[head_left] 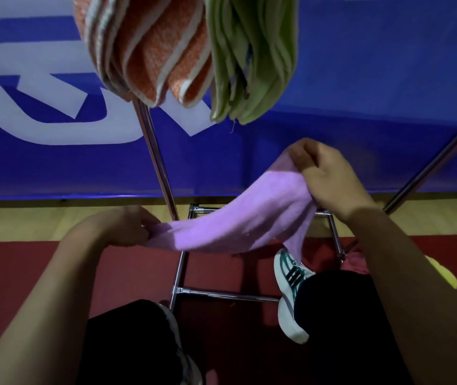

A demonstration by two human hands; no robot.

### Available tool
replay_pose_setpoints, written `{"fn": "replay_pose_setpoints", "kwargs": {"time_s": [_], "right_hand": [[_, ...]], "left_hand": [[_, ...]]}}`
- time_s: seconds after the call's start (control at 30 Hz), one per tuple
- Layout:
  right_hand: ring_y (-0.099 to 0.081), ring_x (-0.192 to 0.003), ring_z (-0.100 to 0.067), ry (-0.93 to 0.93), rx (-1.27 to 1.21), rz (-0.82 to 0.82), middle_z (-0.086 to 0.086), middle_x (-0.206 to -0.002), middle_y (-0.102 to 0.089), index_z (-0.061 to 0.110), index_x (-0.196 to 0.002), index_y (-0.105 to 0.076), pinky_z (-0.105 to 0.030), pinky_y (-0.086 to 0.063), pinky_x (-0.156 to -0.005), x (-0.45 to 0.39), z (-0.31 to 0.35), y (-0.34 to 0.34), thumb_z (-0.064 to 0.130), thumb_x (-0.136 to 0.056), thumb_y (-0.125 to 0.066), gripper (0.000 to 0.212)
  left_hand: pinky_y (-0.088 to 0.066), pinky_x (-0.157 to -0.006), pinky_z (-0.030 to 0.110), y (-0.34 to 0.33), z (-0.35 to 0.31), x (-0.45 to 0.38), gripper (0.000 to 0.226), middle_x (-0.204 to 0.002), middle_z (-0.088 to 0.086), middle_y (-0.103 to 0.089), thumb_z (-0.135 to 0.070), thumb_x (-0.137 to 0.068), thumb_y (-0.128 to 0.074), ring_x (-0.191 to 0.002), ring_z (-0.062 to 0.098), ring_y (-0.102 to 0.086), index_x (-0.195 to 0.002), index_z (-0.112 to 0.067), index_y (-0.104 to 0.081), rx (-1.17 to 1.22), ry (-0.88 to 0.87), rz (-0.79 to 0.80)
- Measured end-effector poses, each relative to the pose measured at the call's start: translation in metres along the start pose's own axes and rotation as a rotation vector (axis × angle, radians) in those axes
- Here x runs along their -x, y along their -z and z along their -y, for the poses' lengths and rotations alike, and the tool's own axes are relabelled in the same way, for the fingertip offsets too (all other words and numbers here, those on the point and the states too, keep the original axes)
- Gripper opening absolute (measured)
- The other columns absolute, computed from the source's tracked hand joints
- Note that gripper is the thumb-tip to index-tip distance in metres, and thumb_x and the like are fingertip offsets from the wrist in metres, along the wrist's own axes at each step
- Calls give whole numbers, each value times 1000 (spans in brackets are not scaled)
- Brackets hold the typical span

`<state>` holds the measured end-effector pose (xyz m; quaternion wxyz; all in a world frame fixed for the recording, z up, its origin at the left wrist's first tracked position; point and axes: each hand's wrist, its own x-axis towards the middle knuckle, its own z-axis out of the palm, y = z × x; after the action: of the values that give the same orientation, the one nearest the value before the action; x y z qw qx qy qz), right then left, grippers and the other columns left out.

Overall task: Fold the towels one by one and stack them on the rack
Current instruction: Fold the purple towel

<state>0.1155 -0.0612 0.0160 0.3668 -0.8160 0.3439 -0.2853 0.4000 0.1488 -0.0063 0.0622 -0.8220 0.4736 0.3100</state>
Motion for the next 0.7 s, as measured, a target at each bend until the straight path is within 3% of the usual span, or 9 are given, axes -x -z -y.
{"fn": "replay_pose_setpoints", "kwargs": {"time_s": [0.03,0.1,0.2,0.27,0.33,0.4,0.43,0.57,0.7], "right_hand": [[-56,-74,-4,10,-32,18,2,-81,-68,17,-90,-64,-19,-44,-67,1,4,-6,29,-106,-53,23],[-57,-70,9,59,-77,88,11,-77,-68,24,-87,-65,-8,-42,-67,4,13,-19,26,-105,-56,20],[-59,-73,12,136,-85,276,16,-78,-69,24,-91,-68,-11,-44,-70,8,25,-42,31,-105,-57,19],[-62,-74,7,160,-59,342,17,-79,-70,28,-90,-68,-19,-47,-70,9,30,-52,38,-103,-58,20],[-63,-71,-1,144,-32,359,8,-76,-71,30,-84,-67,-28,-51,-68,9,30,-57,46,-101,-59,25],[-58,-65,-4,103,18,362,3,-69,-68,30,-77,-64,-31,-49,-64,9,26,-58,50,-99,-60,30],[-55,-62,-4,89,48,357,4,-66,-66,29,-76,-63,-31,-47,-62,10,25,-57,51,-99,-59,32],[-61,-71,-17,29,31,353,2,-75,-68,22,-88,-65,-42,-51,-70,9,22,-55,61,-99,-48,44],[-67,-72,-10,47,144,607,10,-80,-72,24,-97,-68,-34,-56,-68,13,13,-54,68,-85,-65,46]], "left_hand": [[-49,-88,15,-1,-3,1,45,-138,-6,-67,-19,-97,-60,-102,3,-65,-140,-31,-63,26,-77,17],[-44,-112,24,-8,-15,3,64,-156,-9,-51,-24,-95,-73,-132,8,-56,-152,-33,-46,322,-228,24],[-43,-118,34,-17,-54,7,74,-156,-11,-51,-39,-92,-77,-143,6,-49,-156,-28,-42,751,-525,-31],[-48,-112,33,-20,-82,8,52,-143,-5,-65,-30,-99,-69,-134,11,-60,-148,-19,-53,848,-646,-68],[-56,-95,32,-20,-95,7,29,-115,-5,-78,-32,-103,-65,-107,12,-73,-127,-17,-69,769,-658,-176],[-49,-63,28,-21,-94,2,29,-74,-8,-71,-41,-103,-63,-64,9,-60,-96,-15,-75,608,-602,-289],[-40,-55,29,-21,-92,0,37,-61,-3,-61,-42,-103,-62,-55,10,-47,-83,-12,-71,536,-575,-333],[-28,-51,27,-21,-93,2,52,-56,-2,-37,-43,-106,-55,-53,8,-31,-71,-5,-53,473,-572,-506],[-30,-53,27,-16,-91,5,47,-62,-1,-38,-40,-109,-50,-57,8,-33,-75,-7,-51,542,-549,-654]]}}
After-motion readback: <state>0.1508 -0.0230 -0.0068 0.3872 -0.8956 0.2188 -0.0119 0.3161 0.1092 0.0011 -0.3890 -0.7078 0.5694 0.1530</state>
